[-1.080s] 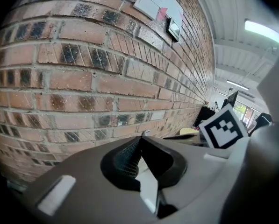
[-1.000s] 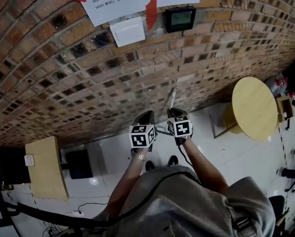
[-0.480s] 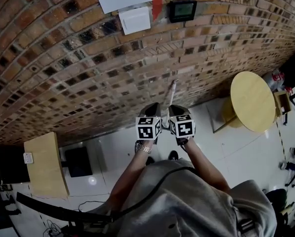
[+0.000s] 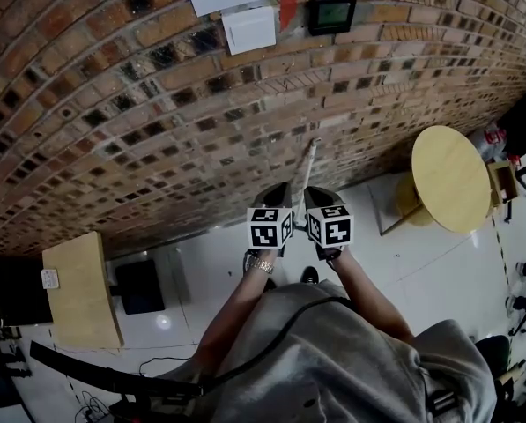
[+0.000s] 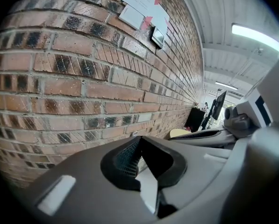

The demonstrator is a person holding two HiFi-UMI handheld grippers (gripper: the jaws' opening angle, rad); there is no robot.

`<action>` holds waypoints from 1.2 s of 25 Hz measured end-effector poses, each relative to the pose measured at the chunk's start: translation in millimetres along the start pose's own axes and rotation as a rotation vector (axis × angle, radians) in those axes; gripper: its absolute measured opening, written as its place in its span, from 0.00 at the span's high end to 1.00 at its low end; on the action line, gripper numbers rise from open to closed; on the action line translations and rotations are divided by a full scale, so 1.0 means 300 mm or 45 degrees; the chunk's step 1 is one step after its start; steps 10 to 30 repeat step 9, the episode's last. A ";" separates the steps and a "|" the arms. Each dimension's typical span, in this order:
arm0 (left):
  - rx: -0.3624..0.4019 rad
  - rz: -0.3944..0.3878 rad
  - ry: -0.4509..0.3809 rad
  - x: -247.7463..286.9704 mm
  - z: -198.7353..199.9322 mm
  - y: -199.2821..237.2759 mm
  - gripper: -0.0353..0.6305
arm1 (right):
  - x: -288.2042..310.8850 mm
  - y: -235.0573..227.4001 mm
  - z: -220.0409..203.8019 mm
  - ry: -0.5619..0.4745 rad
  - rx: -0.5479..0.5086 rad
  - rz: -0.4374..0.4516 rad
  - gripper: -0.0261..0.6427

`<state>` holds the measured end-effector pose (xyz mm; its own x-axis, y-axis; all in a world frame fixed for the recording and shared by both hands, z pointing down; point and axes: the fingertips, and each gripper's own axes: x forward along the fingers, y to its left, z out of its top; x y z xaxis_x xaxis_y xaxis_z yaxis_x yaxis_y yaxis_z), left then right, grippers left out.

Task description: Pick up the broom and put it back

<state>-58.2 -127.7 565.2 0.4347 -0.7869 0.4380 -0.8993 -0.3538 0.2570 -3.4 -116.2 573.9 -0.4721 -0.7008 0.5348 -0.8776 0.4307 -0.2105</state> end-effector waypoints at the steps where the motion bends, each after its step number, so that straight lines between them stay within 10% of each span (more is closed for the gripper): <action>1: -0.001 -0.001 0.002 -0.004 -0.005 -0.001 0.94 | -0.001 0.007 -0.004 0.002 0.001 0.007 0.96; 30: -0.016 -0.010 0.006 -0.018 -0.023 -0.005 0.94 | -0.005 0.046 -0.007 0.004 -0.019 0.049 0.96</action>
